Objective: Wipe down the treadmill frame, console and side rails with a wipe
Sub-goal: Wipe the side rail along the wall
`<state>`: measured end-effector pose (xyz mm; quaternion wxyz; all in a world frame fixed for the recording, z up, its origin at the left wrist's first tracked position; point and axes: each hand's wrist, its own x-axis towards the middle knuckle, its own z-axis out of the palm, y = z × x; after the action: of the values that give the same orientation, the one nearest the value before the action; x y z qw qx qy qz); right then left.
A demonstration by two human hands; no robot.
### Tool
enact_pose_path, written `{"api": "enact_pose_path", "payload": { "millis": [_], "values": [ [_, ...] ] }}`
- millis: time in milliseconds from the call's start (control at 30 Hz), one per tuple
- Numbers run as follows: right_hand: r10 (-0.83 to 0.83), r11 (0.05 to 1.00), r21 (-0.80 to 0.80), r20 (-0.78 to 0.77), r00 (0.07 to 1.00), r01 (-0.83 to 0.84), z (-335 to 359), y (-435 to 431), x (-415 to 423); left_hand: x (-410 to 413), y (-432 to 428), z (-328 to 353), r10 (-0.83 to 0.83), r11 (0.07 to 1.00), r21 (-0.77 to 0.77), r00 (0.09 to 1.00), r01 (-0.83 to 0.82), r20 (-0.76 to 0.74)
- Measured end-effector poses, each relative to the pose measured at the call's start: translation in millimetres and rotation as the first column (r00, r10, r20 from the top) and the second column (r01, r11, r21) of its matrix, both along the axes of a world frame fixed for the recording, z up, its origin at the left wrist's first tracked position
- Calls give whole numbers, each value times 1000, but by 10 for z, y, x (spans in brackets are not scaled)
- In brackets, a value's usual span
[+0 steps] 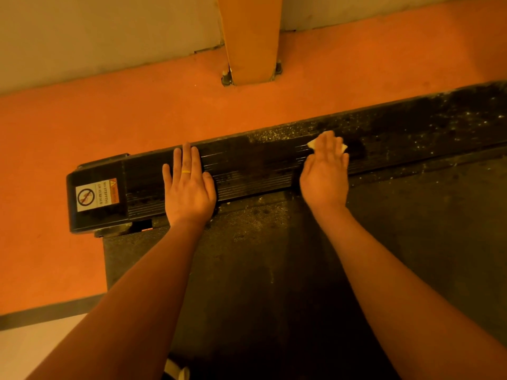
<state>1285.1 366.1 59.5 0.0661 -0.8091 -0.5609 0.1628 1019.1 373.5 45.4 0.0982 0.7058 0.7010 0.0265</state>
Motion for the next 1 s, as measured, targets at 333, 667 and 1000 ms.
{"api": "enact_pose_path", "payload": {
  "millis": [333,667,1000],
  "values": [
    [284,958,-16,-70,956,-285,93,-245,-810,-9,-2,-7,1,1000,-6,1000,-1,-10],
    [390,919,-45,-52,919,-393,80,116,-820,-11,0,1,8,1000,2,1000,-8,4],
    [328,942,-57,-45,944,-330,83,115,-750,-2,-8,1,3,1000,-1,1000,-3,11]
  ]
}}
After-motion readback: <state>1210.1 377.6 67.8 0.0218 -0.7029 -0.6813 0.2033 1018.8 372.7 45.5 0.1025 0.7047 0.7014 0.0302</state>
